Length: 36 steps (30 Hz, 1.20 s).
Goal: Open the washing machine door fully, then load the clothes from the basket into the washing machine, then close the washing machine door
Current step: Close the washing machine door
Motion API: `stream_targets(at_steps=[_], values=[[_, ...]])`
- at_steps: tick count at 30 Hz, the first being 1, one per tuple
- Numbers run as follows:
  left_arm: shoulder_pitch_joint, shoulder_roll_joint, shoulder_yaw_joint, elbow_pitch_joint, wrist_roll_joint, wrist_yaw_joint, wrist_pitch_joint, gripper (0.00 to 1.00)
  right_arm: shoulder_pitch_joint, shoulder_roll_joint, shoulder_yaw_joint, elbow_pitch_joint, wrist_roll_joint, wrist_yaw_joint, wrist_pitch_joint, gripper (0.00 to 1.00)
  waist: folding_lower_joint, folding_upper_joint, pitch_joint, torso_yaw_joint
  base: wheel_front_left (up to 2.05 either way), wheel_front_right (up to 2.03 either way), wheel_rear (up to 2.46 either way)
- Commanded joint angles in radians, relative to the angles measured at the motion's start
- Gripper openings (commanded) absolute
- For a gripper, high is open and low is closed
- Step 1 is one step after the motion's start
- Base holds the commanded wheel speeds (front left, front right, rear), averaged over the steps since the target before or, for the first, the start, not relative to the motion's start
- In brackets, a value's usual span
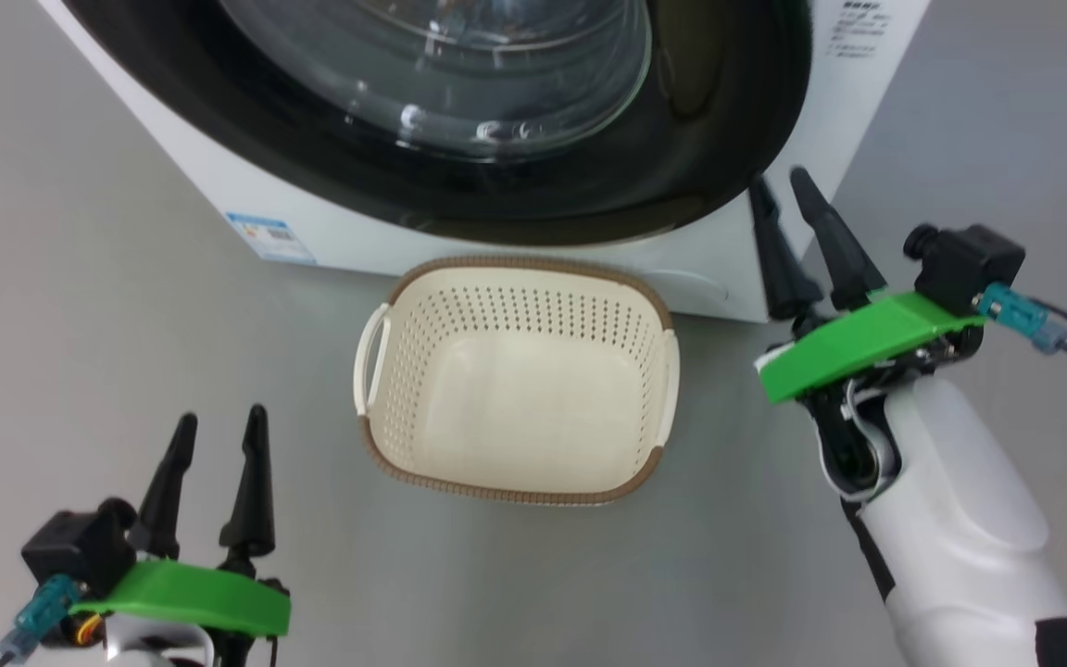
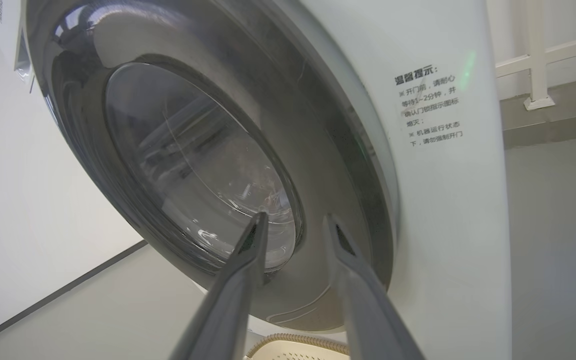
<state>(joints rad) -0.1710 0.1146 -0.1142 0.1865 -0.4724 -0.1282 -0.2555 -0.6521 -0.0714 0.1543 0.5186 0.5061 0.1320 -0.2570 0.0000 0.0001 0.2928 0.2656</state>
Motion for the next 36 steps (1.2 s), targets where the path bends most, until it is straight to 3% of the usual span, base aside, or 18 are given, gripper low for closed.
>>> stream_targets(at_steps=[1,15,36], values=[[0.012,0.036,0.037,-0.003,-0.011,-0.003,-0.006,1.00,0.034,0.021,0.031,-0.028,0.014,-0.001,-0.005,1.00,0.0000,-0.0001,-0.060,-0.036,0.00,0.00,0.00],[0.077,0.088,0.060,0.065,-0.004,-0.003,-0.006,1.00,0.223,0.011,0.028,-0.064,-0.004,-0.001,-0.005,1.00,0.0000,-0.0001,-0.182,-0.112,0.00,0.00,0.00],[0.133,0.128,0.117,0.078,0.023,-0.003,-0.006,1.00,0.368,-0.062,0.017,-0.079,-0.018,-0.001,-0.005,1.00,0.0000,-0.0001,-0.258,-0.248,0.00,0.00,0.00]])
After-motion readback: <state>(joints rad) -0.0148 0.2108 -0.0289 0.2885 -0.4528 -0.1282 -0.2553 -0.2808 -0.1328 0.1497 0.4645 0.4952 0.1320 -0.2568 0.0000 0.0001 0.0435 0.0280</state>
